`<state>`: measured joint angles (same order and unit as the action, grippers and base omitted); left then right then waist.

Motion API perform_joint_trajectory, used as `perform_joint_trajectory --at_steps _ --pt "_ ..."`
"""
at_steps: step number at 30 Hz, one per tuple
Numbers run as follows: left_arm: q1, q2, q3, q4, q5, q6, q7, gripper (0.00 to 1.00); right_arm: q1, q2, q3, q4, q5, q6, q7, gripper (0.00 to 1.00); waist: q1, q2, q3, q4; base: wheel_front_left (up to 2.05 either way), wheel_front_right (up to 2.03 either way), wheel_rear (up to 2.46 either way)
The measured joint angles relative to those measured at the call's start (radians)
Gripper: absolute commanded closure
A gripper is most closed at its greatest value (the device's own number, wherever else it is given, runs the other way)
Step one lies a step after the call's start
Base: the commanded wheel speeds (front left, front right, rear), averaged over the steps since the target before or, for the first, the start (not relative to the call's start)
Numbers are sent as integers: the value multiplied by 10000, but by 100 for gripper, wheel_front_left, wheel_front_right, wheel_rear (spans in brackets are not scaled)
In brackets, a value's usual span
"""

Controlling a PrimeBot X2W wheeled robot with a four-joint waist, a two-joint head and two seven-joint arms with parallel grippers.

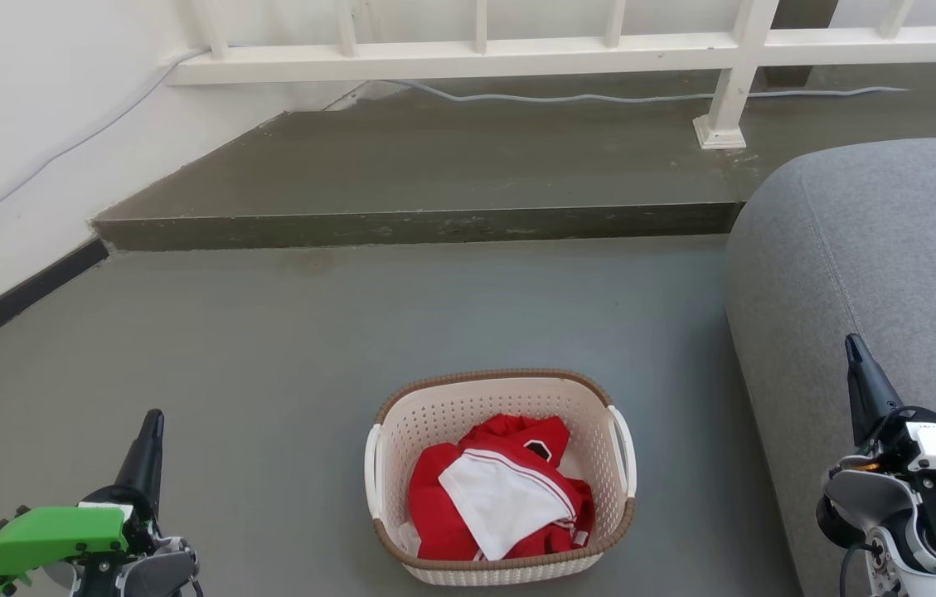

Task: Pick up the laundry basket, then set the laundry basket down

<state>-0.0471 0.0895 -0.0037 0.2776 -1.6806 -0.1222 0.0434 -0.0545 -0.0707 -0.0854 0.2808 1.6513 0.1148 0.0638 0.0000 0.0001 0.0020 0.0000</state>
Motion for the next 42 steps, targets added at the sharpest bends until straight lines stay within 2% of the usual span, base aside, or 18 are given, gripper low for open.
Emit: perform_joint_trajectory --at_steps 42 --pt "0 -12 29 -8 0 -2 44 100 -1 12 -25 -4 -2 25 33 100 0 0 3 0 0 0 0"
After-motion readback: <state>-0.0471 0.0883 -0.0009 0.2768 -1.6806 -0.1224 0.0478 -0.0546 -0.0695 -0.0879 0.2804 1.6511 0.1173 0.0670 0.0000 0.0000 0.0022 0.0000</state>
